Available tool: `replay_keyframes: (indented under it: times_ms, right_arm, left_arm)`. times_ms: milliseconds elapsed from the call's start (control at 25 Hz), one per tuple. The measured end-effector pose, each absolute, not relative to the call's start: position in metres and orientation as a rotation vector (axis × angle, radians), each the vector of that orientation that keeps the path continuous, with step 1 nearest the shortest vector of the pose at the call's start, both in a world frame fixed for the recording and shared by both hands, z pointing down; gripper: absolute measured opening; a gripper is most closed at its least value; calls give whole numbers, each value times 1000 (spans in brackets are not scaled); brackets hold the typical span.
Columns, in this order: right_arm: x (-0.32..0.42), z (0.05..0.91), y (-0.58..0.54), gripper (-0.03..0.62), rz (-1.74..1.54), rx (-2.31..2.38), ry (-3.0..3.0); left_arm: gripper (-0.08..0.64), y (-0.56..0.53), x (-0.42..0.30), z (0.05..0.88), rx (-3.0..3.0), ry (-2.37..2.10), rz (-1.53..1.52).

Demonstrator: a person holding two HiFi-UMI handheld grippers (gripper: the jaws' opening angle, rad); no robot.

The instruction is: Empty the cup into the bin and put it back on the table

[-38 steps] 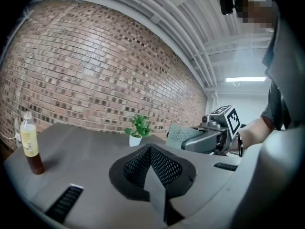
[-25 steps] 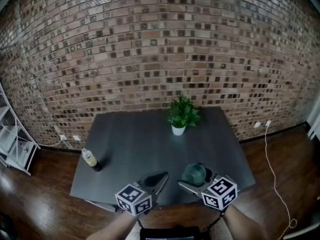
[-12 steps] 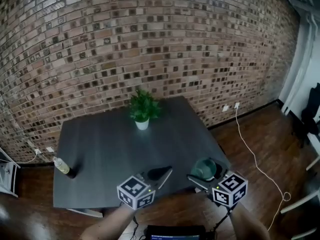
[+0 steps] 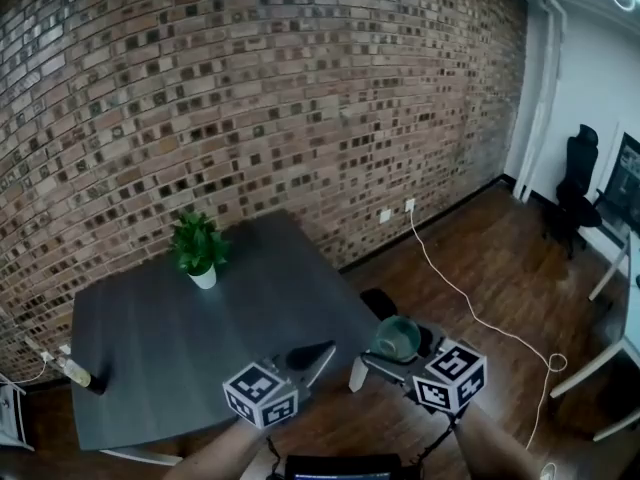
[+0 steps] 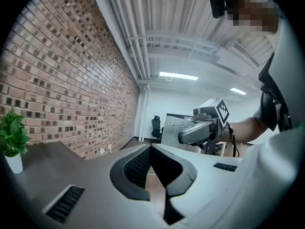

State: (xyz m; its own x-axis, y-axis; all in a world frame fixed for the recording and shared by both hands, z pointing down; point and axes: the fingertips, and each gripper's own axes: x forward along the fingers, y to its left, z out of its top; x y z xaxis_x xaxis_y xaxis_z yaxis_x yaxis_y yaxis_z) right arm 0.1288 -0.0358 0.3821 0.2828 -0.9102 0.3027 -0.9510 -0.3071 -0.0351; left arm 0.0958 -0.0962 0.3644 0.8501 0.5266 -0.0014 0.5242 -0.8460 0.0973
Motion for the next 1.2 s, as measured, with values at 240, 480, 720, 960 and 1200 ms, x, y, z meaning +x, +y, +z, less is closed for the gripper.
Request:
replay_keyframes:
  times_ms: [240, 480, 720, 960, 1200]
  right_arm:
    - [170, 379, 46, 400, 401, 2444, -1695]
    - [205, 378, 108, 400, 431, 2506, -1626]
    - [227, 383, 144, 400, 452, 2560, -1570]
    - [247, 394, 164, 400, 470, 2597, -1517]
    - [285, 399, 167, 402, 491, 2597, -1490]
  left_arm:
    - [2, -23, 148, 365, 2887, 884, 37]
    - [2, 27, 185, 360, 2871, 935, 41]
    - [2, 56, 211, 361, 2876, 975, 60]
    - [2, 68, 235, 363, 2880, 1002, 24]
    - [2, 69, 279, 367, 2859, 1003, 5]
